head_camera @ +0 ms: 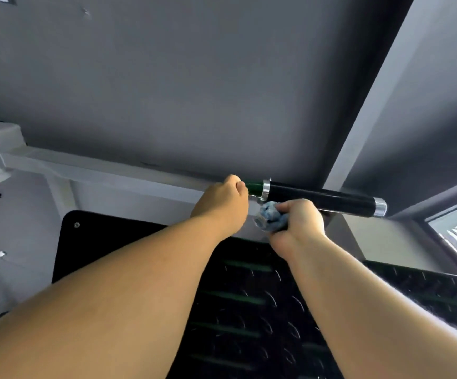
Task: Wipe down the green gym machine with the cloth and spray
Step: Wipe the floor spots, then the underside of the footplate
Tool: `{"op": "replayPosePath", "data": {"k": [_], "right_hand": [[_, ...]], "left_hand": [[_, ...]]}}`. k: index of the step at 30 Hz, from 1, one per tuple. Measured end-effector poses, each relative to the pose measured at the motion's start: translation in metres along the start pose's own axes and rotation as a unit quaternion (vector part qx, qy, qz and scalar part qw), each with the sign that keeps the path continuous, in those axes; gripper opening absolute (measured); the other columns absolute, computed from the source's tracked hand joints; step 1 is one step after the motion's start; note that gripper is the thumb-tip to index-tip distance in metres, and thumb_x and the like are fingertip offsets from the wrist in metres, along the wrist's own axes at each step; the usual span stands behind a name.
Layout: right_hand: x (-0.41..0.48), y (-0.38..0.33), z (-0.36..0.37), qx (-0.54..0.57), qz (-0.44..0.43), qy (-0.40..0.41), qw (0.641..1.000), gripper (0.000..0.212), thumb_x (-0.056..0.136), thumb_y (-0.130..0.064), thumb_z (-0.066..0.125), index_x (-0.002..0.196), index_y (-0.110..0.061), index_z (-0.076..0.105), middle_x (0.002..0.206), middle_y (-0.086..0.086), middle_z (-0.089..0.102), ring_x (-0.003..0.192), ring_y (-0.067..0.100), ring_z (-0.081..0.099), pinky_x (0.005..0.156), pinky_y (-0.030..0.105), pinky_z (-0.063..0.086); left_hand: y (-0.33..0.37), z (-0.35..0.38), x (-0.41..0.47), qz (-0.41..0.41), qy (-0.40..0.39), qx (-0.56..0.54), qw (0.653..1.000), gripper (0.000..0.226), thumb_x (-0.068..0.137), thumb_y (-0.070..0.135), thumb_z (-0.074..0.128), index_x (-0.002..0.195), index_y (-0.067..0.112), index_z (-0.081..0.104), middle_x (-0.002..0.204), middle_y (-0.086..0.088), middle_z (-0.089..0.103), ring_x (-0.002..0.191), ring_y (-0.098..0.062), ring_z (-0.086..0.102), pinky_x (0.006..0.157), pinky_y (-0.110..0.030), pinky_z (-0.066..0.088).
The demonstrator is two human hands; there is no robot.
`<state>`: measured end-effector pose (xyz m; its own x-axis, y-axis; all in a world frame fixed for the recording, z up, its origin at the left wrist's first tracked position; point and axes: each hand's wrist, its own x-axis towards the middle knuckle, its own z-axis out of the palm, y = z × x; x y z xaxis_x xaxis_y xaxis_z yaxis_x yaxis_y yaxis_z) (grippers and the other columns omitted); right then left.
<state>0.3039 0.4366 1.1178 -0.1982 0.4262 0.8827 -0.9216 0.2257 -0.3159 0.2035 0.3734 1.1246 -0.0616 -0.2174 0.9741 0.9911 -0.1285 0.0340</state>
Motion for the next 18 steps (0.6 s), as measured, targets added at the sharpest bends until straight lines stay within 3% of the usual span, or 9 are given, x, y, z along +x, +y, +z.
{"op": "replayPosePath", "data": {"k": [2,5,8,14,18], "right_hand": [[0.005,0.018,0.019,-0.032,0.006,-0.033,0.999,0.02,0.082,0.01,0.038,0.079,-0.002,0.053,0.068,0.012,0.053,0.047,0.02,0.048,0.039,0.018,0.038],[0.016,0.033,0.03,-0.041,-0.011,-0.019,0.999,0.021,0.074,0.011,0.041,0.079,-0.004,0.055,0.06,0.013,0.054,0.051,0.024,0.049,0.051,0.025,0.04],[0.015,0.026,0.021,-0.014,-0.034,-0.001,0.999,0.02,0.078,0.012,0.043,0.086,0.003,0.058,0.071,0.015,0.06,0.053,0.026,0.059,0.045,0.025,0.052],[0.02,-0.02,-0.035,0.005,-0.084,0.074,0.994,0.022,0.07,0.009,0.045,0.085,0.001,0.059,0.09,0.017,0.064,0.073,0.026,0.065,0.054,0.027,0.056],[0.0,-0.044,-0.063,0.021,-0.101,0.072,0.992,0.013,0.081,0.005,0.054,0.082,-0.007,0.06,0.079,0.007,0.064,0.077,0.024,0.067,0.08,0.035,0.058]], "left_hand": [[0.002,0.0,0.002,0.0,0.003,-0.017,1.0,0.03,0.102,0.03,0.023,0.101,0.017,0.05,0.09,-0.005,0.049,0.08,-0.029,0.044,0.066,-0.031,0.032],[-0.008,0.004,0.0,-0.018,0.003,-0.047,0.999,0.028,0.102,0.032,0.022,0.095,0.018,0.046,0.095,-0.01,0.053,0.084,-0.03,0.043,0.069,-0.032,0.032],[-0.022,0.013,-0.006,-0.031,0.008,-0.028,0.999,0.038,0.102,0.045,0.017,0.112,0.021,0.045,0.104,-0.013,0.057,0.084,-0.029,0.044,0.072,-0.035,0.033],[-0.022,0.022,-0.013,-0.034,0.044,0.004,0.998,0.042,0.103,0.044,0.013,0.128,0.024,0.04,0.104,-0.003,0.06,0.085,-0.028,0.048,0.073,-0.037,0.037],[-0.026,0.018,-0.019,-0.033,0.047,-0.011,0.998,0.042,0.103,0.04,0.017,0.135,0.027,0.04,0.119,-0.006,0.062,0.101,-0.032,0.055,0.08,-0.038,0.042]]}}
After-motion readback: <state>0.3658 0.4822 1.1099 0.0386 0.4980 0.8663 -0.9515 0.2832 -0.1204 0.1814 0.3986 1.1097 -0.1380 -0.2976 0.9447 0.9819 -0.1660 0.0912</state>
